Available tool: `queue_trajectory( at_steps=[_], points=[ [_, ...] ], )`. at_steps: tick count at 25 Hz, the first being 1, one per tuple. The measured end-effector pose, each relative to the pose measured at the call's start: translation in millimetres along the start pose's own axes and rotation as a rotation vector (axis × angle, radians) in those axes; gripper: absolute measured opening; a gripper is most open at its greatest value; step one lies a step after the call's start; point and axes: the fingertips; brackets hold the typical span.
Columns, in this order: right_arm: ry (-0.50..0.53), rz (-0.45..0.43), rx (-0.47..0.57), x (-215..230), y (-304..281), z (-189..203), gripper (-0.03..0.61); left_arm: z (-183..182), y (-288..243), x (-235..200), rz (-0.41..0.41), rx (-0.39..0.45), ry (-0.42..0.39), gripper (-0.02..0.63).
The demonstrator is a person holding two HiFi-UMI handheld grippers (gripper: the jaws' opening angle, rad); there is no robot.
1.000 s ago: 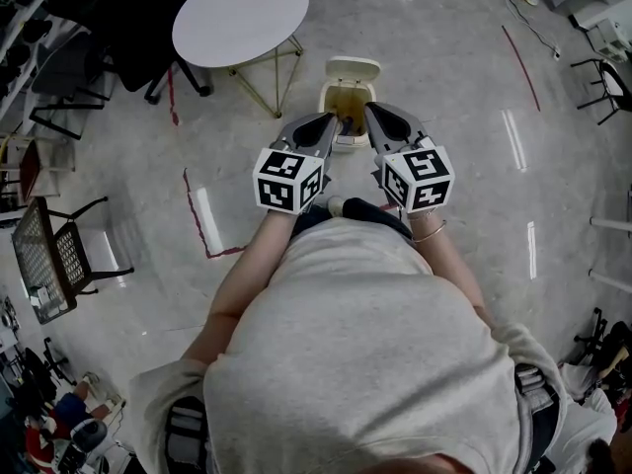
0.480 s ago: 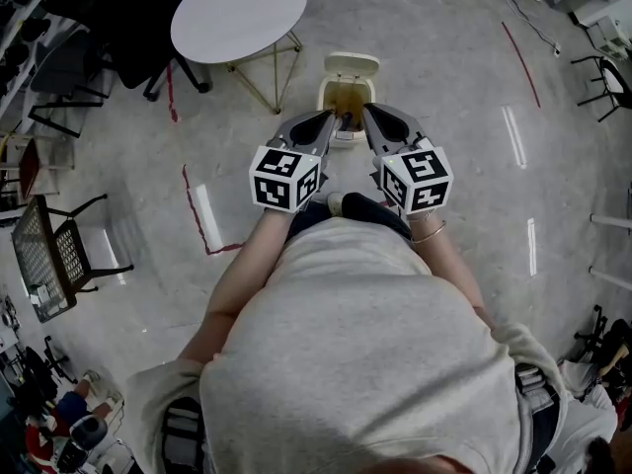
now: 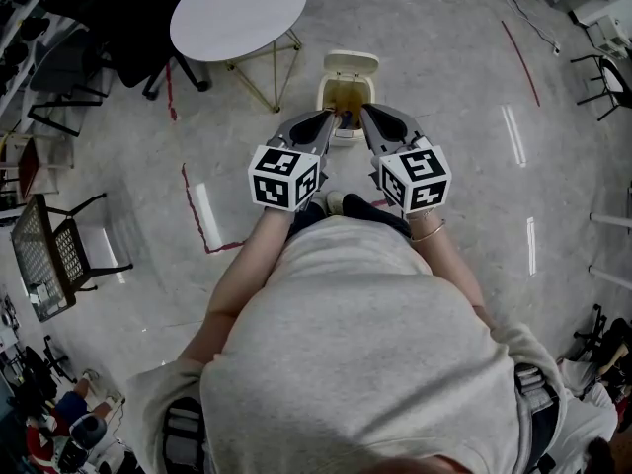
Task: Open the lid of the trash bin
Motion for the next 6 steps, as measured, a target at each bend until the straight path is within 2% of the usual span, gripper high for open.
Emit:
queue_trajectory(
  at_steps=[6],
  points=[
    [-0.003,0.006,0.005,-0.8,3.3,3.6,0.006,4.4,1.4,3.0,0.004,0.000,-0.005,0.009]
  ],
)
Point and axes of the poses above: the fingertips, and each gripper's own axes: y backward along the fingers, x to its right, z out of its underside, and after that the axes turned 14 degrees about -z, right-handed
